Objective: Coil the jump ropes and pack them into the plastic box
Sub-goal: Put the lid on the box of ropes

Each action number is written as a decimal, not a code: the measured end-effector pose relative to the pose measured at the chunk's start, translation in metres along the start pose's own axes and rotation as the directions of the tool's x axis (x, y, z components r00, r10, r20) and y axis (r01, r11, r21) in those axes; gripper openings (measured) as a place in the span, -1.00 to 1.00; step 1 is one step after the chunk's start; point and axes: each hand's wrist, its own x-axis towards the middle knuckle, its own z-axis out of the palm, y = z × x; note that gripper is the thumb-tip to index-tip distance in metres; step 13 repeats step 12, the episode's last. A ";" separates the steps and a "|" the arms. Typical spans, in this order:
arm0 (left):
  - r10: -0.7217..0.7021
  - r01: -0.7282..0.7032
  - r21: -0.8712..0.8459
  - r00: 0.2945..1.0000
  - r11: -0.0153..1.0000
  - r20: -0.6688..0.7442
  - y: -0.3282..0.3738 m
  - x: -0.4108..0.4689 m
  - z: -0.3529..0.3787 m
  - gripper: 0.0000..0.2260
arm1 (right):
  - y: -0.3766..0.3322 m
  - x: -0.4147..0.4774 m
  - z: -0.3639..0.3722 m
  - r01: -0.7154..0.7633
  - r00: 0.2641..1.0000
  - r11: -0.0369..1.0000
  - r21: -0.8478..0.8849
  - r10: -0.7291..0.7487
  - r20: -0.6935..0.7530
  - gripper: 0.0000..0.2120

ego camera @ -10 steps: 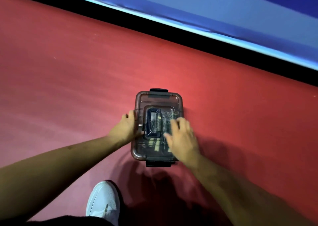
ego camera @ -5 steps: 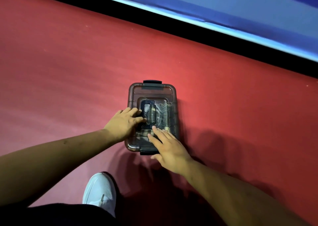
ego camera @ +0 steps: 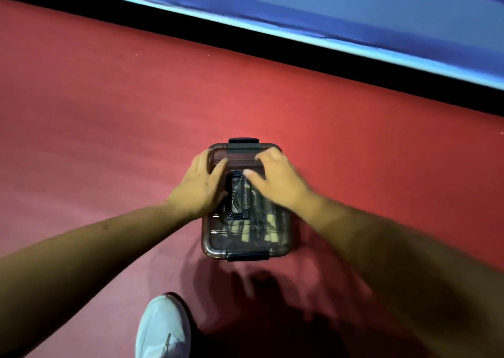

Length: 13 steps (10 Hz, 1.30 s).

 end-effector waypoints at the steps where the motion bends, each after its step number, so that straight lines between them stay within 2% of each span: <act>1: -0.145 0.150 0.002 0.951 0.989 0.271 0.011 0.018 0.006 -0.11 | 0.004 0.051 -0.014 -0.135 0.991 0.991 -0.016 0.135 -0.015 -0.38; 2: -0.123 0.105 0.066 0.910 0.992 0.397 0.005 0.030 0.012 -0.18 | 0.011 0.086 -0.017 -0.177 0.984 0.984 -0.024 0.178 0.030 -0.18; 3: -0.046 0.029 0.048 0.911 0.998 0.410 -0.007 0.038 0.010 -0.19 | 0.037 0.101 -0.003 -0.218 0.952 0.976 -0.002 0.213 0.218 -0.03; 4: -0.037 0.004 0.082 0.917 0.997 0.397 -0.011 0.039 0.011 -0.22 | 0.053 0.096 0.012 -0.268 0.936 0.954 0.132 0.226 0.270 -0.17; 5: -0.043 0.010 0.091 0.930 0.996 0.366 -0.011 0.038 0.013 -0.23 | 0.054 0.089 0.021 -0.220 0.974 0.953 0.208 0.202 0.101 -0.34; 6: -0.049 0.014 0.102 0.936 0.995 0.348 -0.010 0.039 0.010 -0.24 | 0.049 0.076 0.030 -0.181 0.983 0.977 0.116 0.183 -0.002 -0.25; 8: -0.069 0.014 0.161 0.937 0.987 0.343 -0.007 0.040 0.005 -0.18 | 0.043 0.065 0.039 -0.121 0.974 0.990 0.071 0.132 -0.182 -0.41; 10: -0.085 0.036 0.163 0.950 0.986 0.302 -0.005 0.041 0.001 -0.06 | 0.042 0.064 0.036 -0.135 0.980 0.987 0.089 0.146 -0.133 -0.41; 11: -0.113 0.062 0.173 0.946 0.983 0.303 0.000 0.056 -0.011 -0.11 | 0.043 0.066 0.033 -0.149 0.981 0.984 0.101 0.160 -0.113 -0.42; 12: -0.114 0.053 0.168 0.920 0.984 0.374 0.003 0.079 -0.020 -0.32 | 0.046 0.065 0.029 -0.152 0.985 0.974 0.165 0.163 -0.053 -0.46; 13: -0.114 0.053 0.168 0.920 0.984 0.374 0.003 0.079 -0.020 -0.32 | 0.046 0.065 0.029 -0.152 0.985 0.974 0.165 0.163 -0.053 -0.46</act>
